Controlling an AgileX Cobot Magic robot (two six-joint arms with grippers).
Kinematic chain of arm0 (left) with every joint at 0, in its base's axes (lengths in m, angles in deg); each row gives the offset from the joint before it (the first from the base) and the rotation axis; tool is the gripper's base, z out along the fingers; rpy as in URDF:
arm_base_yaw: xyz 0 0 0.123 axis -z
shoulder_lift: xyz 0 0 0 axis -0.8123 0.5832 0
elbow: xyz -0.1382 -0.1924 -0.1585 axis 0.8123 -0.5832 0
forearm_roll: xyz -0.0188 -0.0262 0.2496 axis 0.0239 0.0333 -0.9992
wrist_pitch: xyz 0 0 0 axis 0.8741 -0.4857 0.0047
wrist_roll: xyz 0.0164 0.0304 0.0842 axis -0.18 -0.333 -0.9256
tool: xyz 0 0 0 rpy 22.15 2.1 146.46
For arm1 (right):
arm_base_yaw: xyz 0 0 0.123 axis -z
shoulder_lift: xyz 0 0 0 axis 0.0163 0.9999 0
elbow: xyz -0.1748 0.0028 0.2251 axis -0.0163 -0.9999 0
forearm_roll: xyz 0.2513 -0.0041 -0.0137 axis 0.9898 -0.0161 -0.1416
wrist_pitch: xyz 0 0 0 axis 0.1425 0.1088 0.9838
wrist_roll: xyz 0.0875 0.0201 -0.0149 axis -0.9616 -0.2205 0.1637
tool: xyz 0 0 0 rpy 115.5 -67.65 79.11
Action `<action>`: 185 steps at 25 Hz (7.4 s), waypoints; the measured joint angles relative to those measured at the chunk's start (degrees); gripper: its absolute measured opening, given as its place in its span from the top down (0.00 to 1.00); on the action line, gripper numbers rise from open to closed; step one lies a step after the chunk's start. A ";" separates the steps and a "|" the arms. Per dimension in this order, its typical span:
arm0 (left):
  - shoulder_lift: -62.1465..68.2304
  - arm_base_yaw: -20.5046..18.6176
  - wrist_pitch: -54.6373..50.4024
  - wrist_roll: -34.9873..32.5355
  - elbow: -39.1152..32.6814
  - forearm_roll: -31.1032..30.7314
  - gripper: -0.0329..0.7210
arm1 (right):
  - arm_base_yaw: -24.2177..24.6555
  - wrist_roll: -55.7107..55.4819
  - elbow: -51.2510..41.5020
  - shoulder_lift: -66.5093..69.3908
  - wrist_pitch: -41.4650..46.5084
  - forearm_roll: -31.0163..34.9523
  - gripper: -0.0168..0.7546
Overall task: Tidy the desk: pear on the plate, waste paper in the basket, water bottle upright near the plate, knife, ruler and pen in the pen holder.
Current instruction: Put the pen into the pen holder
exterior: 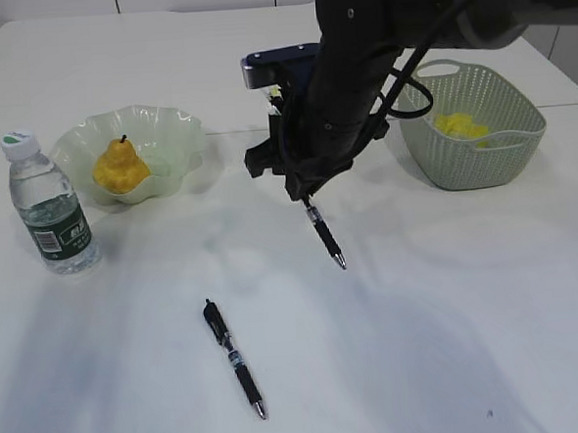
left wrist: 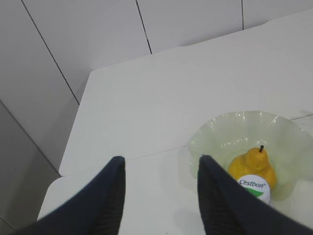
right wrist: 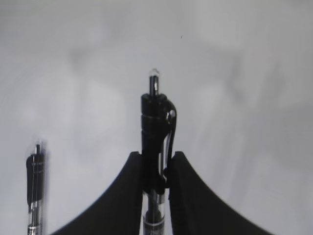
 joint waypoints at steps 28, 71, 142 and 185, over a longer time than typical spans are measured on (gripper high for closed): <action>0.00 0.00 0.00 0.00 0.00 0.00 0.50 | 0.57 -2.16 0.00 -1.73 -25.62 -10.87 0.85; 3.66 0.00 -0.44 0.00 0.00 -2.85 0.50 | 9.00 -1.82 -2.62 5.70 -71.05 -16.39 0.85; 3.75 0.00 0.42 0.00 0.00 -3.25 0.50 | 12.71 1.84 1.82 17.22 -77.61 -14.26 0.83; 4.48 0.00 2.75 0.00 0.00 -3.35 0.50 | 8.37 -4.69 2.96 6.44 -49.51 -18.07 0.65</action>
